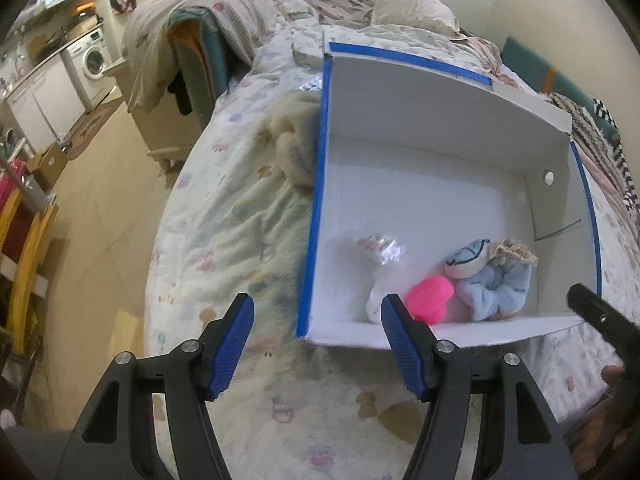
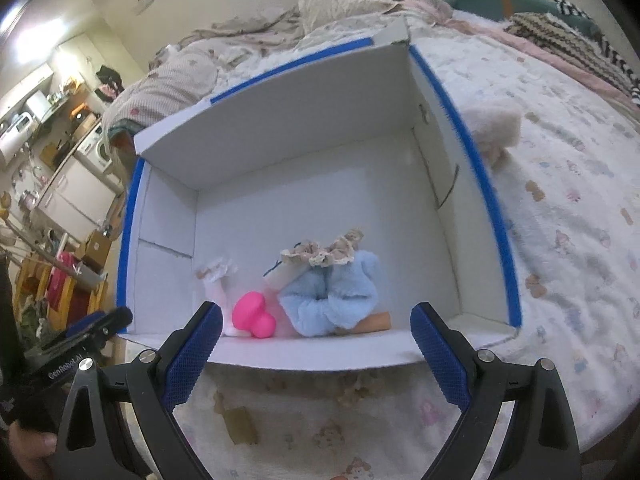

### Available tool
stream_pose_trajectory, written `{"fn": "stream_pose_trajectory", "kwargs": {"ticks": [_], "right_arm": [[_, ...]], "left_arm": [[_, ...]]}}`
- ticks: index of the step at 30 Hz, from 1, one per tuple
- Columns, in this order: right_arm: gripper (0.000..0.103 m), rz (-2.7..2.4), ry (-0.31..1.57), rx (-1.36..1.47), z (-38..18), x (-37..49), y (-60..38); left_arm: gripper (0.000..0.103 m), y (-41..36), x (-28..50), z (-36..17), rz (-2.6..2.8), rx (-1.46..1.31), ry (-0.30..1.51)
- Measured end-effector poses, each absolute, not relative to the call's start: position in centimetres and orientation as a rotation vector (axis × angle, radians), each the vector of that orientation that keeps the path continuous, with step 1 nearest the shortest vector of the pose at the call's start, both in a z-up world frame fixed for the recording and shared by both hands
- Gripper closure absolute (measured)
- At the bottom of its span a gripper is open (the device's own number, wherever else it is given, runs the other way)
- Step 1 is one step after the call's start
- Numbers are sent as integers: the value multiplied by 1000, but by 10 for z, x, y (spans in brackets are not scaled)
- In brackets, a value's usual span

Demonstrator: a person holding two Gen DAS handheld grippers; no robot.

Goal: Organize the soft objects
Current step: 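Lift both open tools out of the box and back away, then lower the left tool onto the beige cloth strip and close on it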

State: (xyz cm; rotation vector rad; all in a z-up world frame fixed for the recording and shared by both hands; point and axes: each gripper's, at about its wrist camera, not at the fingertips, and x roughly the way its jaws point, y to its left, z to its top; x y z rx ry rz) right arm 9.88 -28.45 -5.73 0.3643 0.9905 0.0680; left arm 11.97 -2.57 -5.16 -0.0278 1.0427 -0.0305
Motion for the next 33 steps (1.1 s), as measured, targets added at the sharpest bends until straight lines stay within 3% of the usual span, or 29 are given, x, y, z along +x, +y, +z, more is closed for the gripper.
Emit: {"fn": "stream_pose_trajectory", "kwargs": {"ticks": [4,7,14,29,30,32,33], "right_arm": [[2,61,976,403,-56,88,-290],[2,56,969,398,-55,79,-288],[2,65,1013,440,-64,60,-291],[2,-30,1140,533,-98,63,-317],[2,-30,1145,539,-99,63,-318],[2,-31,1157,551,-103,64,-320],[2,-32,1163,554,-104,64,-320]], "left_arm": [[40,-24,108,-58,-34,-26,1064],[33,-25,100,-62,-40,-13,1063],[33,-33,84,-75,-82,29,1098],[35,-103,75,-145,-313,76,1364],[38,-106,76,-149,-314,84,1378],[72,-113,77,-161,-301,123,1419],[72,-114,78,-165,-292,135,1430]]}}
